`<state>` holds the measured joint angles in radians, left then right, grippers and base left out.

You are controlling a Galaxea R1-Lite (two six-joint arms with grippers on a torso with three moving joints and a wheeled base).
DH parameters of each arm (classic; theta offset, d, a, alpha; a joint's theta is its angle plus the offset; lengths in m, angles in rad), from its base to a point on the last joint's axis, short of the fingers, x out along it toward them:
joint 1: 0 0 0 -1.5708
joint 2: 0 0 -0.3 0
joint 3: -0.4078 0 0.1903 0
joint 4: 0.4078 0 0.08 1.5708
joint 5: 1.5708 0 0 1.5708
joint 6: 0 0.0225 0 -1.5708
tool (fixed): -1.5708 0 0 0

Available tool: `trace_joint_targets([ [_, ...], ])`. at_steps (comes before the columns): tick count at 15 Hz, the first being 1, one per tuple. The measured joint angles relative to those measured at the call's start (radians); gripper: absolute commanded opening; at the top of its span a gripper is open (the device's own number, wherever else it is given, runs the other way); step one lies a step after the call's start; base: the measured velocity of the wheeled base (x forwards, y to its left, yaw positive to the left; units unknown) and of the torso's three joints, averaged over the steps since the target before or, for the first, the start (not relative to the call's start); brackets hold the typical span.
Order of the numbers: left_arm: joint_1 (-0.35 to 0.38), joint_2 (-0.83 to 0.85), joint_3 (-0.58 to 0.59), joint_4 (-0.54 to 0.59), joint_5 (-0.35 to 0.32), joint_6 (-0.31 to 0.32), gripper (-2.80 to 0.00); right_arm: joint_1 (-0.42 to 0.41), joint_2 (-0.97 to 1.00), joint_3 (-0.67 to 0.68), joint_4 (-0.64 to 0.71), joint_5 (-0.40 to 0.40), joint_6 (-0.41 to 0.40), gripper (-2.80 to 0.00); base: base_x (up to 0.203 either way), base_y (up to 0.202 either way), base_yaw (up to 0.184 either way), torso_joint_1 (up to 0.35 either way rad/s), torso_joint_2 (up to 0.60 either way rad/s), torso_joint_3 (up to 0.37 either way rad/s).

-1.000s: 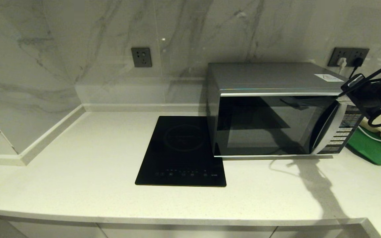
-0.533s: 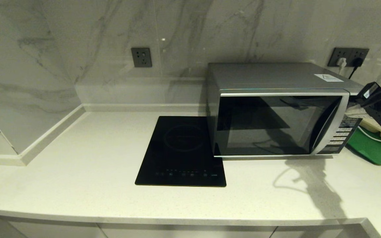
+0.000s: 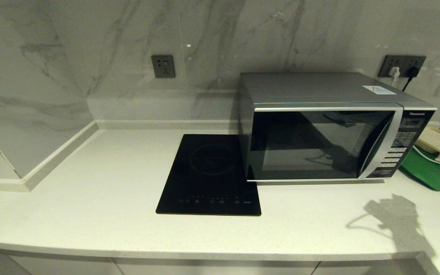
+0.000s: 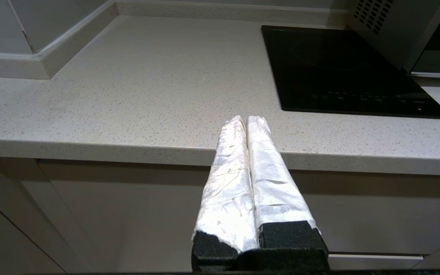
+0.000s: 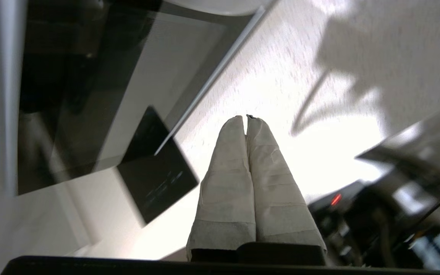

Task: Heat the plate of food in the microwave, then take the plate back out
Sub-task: Open the microwave oven

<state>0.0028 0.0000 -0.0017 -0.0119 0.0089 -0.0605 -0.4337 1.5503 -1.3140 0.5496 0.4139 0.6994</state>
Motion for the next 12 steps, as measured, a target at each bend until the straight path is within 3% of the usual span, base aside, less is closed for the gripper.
trace_joint_targets([
  [2, 0.0, 0.0, 0.0, 0.0, 0.0, 0.0, -2.8, -0.103, 0.081, 0.038, 0.031, 0.169, -0.09, -2.8, 0.0, 0.0, 0.0, 0.0, 0.0, 0.0],
  [7, 0.0, 0.0, 0.0, 0.0, 0.0, 0.0, -2.8, -0.27, 0.322, 0.145, 0.061, 0.521, -0.537, -2.8, 0.0, 0.0, 0.0, 0.0, 0.0, 0.0],
  [10, 0.0, 0.0, 0.0, 0.0, 0.0, 0.0, -2.8, -0.309, 0.476, 0.128, 0.062, 0.637, -0.733, -2.8, 0.0, 0.0, 0.0, 0.0, 0.0, 0.0],
  [12, 0.0, 0.0, 0.0, 0.0, 0.0, 0.0, -2.8, -0.311, 0.572, 0.058, 0.063, 0.664, -0.759, -2.8, 0.0, 0.0, 0.0, 0.0, 0.0, 0.0],
])
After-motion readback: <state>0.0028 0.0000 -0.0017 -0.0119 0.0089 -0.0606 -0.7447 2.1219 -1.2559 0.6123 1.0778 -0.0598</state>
